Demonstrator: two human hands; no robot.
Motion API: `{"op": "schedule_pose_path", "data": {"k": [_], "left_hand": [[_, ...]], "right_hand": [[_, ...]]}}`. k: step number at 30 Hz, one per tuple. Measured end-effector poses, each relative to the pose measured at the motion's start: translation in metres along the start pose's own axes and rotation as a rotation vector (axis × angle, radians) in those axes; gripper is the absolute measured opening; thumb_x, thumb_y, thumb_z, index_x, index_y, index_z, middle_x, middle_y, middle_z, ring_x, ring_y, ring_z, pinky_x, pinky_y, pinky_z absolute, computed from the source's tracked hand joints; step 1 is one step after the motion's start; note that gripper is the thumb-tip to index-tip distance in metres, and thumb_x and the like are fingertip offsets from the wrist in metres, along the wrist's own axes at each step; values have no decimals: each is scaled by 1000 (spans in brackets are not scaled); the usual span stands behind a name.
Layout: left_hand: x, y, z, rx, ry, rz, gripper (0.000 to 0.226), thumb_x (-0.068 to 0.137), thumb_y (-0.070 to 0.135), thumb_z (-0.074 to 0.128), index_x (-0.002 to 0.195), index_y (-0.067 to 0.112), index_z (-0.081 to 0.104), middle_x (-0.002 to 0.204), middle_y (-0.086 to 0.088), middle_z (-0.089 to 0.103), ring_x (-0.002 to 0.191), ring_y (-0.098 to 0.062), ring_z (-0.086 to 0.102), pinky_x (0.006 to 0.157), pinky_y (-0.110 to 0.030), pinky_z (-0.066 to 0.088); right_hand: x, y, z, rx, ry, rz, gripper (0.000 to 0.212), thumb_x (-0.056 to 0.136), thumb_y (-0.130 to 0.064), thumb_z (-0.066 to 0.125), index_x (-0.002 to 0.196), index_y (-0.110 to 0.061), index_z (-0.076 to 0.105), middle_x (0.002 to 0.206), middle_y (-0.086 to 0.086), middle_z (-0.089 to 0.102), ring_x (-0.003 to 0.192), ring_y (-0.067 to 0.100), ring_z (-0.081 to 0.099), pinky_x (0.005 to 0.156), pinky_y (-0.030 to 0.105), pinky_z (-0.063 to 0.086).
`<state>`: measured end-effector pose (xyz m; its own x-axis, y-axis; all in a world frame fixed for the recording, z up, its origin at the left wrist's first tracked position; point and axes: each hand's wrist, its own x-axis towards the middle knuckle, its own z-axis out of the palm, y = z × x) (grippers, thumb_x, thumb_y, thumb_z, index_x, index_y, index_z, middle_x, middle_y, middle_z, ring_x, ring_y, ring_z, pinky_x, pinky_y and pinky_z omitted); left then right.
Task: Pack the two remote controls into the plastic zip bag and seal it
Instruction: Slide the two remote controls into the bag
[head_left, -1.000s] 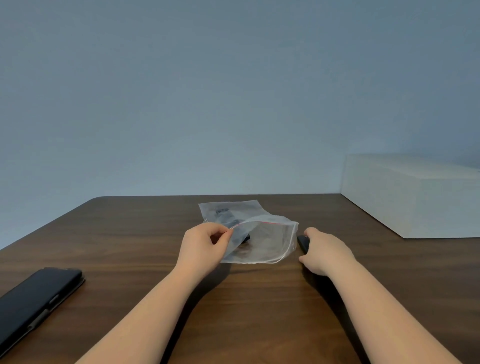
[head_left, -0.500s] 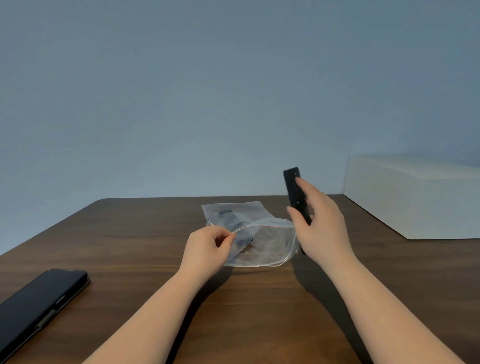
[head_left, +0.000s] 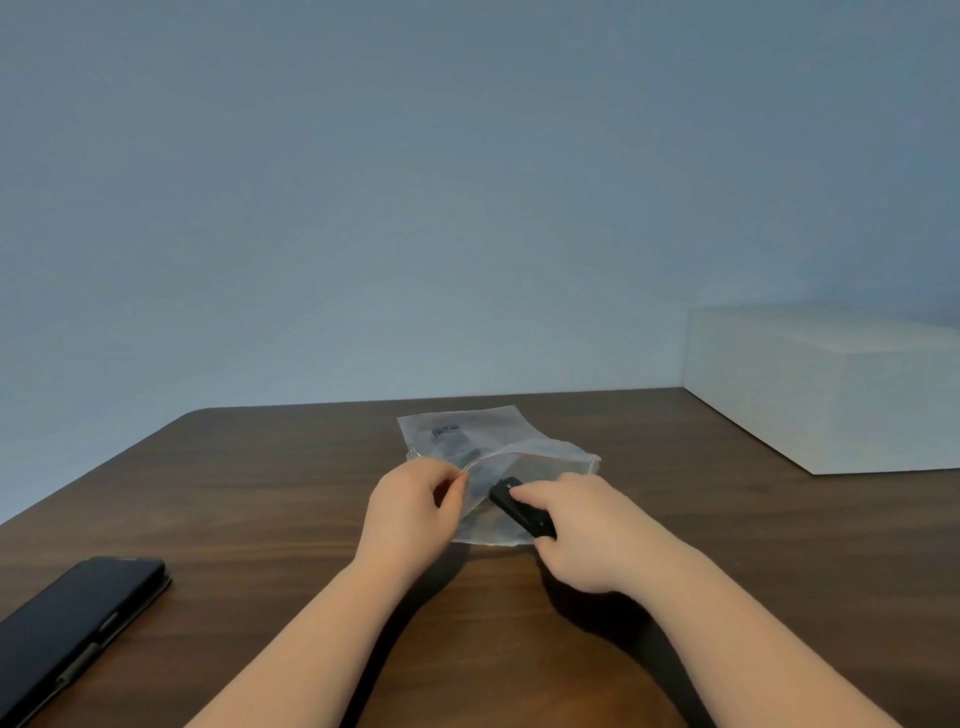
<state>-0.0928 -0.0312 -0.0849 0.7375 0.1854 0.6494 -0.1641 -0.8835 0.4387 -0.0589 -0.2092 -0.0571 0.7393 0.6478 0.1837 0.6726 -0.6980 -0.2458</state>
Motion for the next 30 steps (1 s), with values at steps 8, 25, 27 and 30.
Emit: {"op": "schedule_pose_path", "data": {"k": [8, 25, 27, 30], "left_hand": [[-2, 6, 1, 14, -58, 138, 12, 86, 23, 60, 82, 18, 70, 72, 1, 68, 68, -13, 58, 64, -29, 49], [-3, 3, -2, 0, -68, 89, 14, 87, 24, 59, 80, 18, 70, 71, 2, 68, 67, -11, 58, 63, -25, 47], [-2, 3, -2, -2, -74, 86, 15, 87, 25, 59, 80, 18, 70, 71, 2, 68, 68, -11, 58, 64, -27, 49], [-2, 4, -2, -8, -89, 79, 15, 87, 26, 58, 81, 19, 70, 73, 3, 69, 69, -10, 58, 65, -25, 49]], "right_hand": [[24, 5, 26, 4, 220, 131, 27, 90, -25, 58, 117, -22, 56, 117, 3, 63, 105, 26, 56, 85, 40, 53], [-8, 35, -22, -10, -349, 49, 44, 88, -30, 64, 128, -45, 52, 145, -9, 44, 131, 17, 40, 107, 35, 37], [-9, 35, -23, -16, -342, 73, 45, 88, -32, 63, 130, -43, 50, 145, -9, 44, 132, 17, 39, 107, 35, 37], [-8, 30, -22, -38, -317, 98, 52, 88, -37, 63, 137, -36, 44, 148, -8, 41, 134, 17, 37, 108, 35, 35]]}}
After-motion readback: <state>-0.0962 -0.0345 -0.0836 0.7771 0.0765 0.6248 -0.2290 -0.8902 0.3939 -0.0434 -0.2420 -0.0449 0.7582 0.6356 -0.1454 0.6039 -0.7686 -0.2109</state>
